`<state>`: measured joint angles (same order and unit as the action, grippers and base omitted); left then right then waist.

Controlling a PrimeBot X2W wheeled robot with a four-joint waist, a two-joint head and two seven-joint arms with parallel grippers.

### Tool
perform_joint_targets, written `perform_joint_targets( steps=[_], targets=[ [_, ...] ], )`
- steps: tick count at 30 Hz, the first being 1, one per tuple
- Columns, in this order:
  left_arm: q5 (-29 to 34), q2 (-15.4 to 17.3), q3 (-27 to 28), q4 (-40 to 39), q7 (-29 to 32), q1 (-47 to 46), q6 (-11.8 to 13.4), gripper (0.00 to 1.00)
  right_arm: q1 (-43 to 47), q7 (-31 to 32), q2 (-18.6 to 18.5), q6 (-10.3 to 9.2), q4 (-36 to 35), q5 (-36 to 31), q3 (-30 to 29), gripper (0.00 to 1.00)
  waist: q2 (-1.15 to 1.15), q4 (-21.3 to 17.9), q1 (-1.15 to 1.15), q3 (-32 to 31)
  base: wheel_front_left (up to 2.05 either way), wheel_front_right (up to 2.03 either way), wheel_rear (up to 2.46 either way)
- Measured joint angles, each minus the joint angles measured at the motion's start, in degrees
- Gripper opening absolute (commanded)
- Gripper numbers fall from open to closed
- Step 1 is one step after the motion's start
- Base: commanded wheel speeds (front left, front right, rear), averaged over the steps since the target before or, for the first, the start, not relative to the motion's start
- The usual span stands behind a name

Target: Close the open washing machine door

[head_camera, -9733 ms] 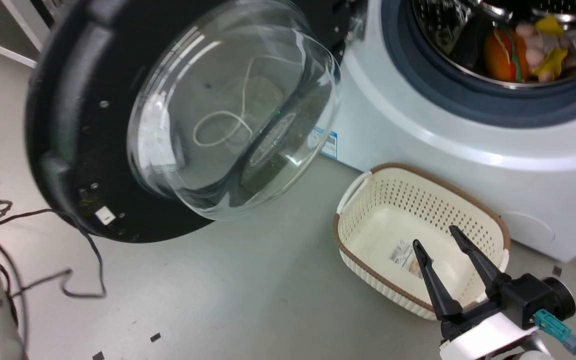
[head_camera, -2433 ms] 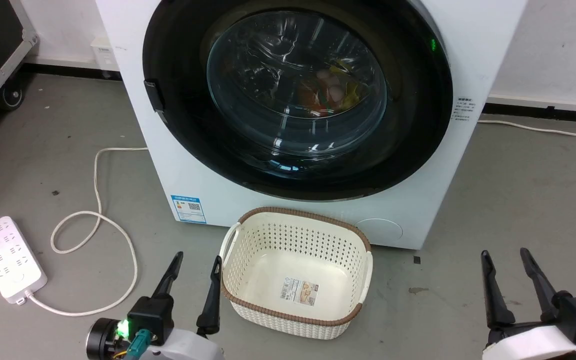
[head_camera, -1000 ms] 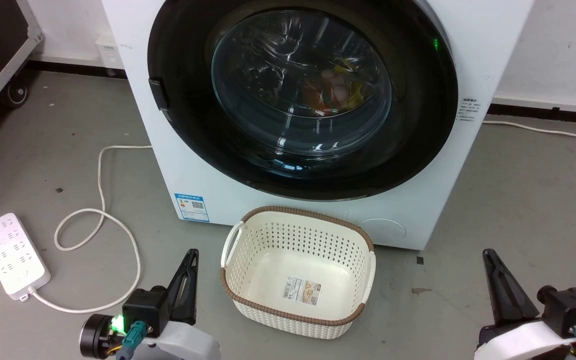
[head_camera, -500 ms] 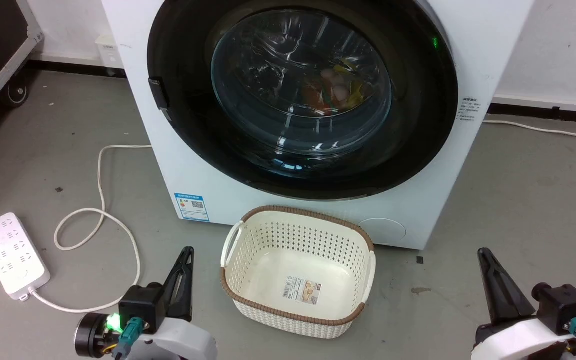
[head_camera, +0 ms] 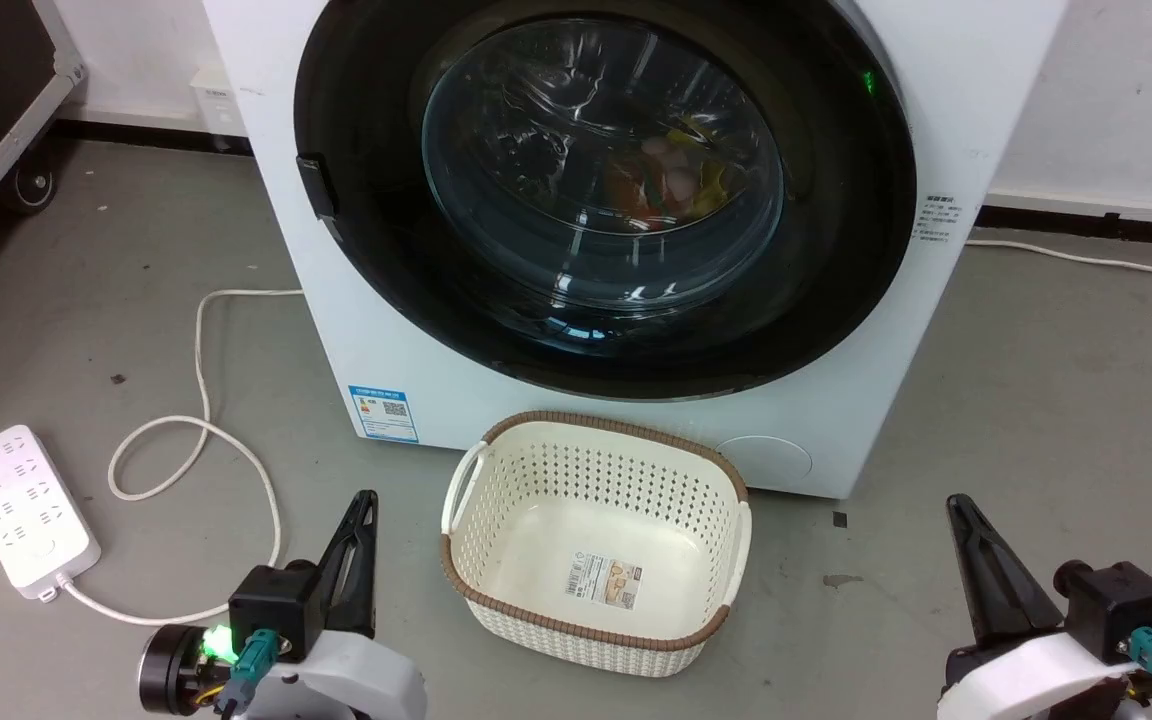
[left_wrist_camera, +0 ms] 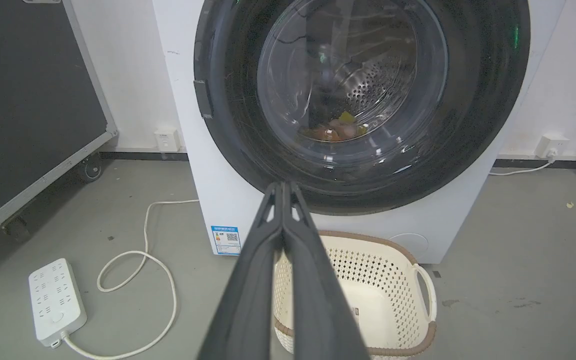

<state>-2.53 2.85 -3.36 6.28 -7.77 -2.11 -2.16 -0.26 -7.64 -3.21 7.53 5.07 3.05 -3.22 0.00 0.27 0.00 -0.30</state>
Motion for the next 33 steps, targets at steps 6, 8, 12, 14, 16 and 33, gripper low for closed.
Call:
perform_joint_targets(
  steps=[6, 8, 12, 14, 16, 33],
  targets=[
    [0.12, 0.0, 0.27, -0.53, 0.74, 0.12, 0.07, 0.0, 0.0, 0.57, 0.0, 0.0, -0.36, -0.26, 0.26, 0.0, 0.0, -0.02, 0.0, 0.03, 0.0, 0.0, 0.0],
    [0.4, 0.0, 0.34, -0.69, 0.98, 0.12, 0.22, 0.0, 0.0, 0.86, 0.0, 0.0, -0.53, -0.48, 0.36, 0.0, 0.0, -0.03, 0.0, 0.04, 0.0, 0.0, 0.0],
    [0.43, 0.0, 0.56, -1.25, 1.71, 0.14, 0.48, 0.0, 0.0, 1.49, 0.0, 0.0, -0.98, -0.58, 0.68, 0.0, 0.0, -0.06, 0.0, 0.06, 0.0, 0.0, 0.0],
    [0.44, 0.0, 0.67, -1.43, 1.89, 0.2, 0.48, 0.0, 0.0, 1.75, 0.0, 0.0, -1.16, -0.69, 0.77, 0.0, 0.0, -0.07, 0.0, 0.07, 0.0, 0.0, 0.0],
    [0.45, 0.0, 0.74, -1.59, 2.22, 0.34, 0.49, 0.0, 0.0, 2.01, 0.0, 0.0, -1.26, -0.97, 0.86, 0.0, 0.0, -0.08, 0.0, 0.08, 0.0, 0.0, 0.0],
    [1.09, 0.0, 1.77, -3.34, 4.31, 0.98, 1.03, 0.0, 0.0, 4.19, 0.01, 0.0, -2.52, -1.58, 1.75, 0.0, 0.0, -0.15, 0.0, 0.17, 0.0, 0.0, 0.0]
  ],
)
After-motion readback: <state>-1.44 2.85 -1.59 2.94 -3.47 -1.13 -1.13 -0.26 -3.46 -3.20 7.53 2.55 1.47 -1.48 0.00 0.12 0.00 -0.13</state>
